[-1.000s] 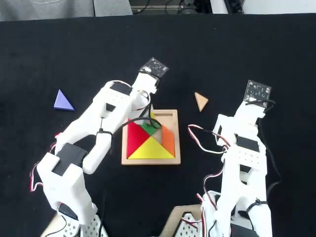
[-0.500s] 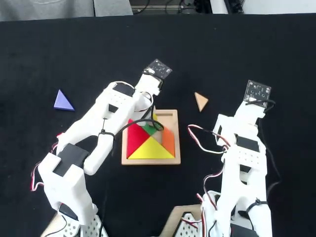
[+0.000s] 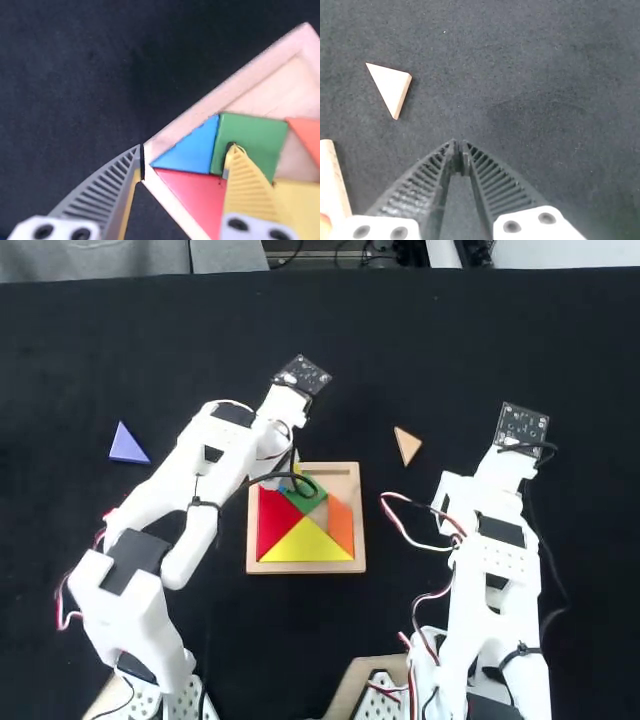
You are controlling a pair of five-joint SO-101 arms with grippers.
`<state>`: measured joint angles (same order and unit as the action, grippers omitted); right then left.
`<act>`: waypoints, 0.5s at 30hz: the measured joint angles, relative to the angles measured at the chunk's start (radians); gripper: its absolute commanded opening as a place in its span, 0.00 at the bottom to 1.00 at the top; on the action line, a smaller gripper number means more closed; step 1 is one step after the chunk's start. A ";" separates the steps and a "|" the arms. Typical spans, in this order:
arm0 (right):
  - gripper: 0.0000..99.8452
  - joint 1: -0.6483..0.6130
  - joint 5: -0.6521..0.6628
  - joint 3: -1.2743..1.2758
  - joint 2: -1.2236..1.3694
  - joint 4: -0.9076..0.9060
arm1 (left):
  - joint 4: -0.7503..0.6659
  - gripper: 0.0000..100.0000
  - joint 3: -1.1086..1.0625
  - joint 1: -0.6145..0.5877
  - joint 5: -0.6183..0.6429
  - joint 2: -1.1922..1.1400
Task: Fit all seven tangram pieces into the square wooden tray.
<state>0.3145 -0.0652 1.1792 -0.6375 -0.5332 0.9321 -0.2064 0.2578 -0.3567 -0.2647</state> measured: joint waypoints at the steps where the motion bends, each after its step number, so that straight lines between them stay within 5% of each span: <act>1: 0.02 0.000 0.000 0.000 0.000 0.000 | 0.011 0.27 0.000 0.000 0.000 0.029; 7: 0.02 0.000 0.000 0.000 0.000 0.000 | 0.003 0.27 -0.020 0.000 0.020 0.209; 15: 0.02 0.000 0.000 0.000 0.000 0.000 | -0.330 0.27 -0.215 0.069 0.074 0.149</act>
<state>0.3145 -0.0652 1.1792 -0.6375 -0.5332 0.6022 -0.4212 0.3268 -0.2831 -0.1158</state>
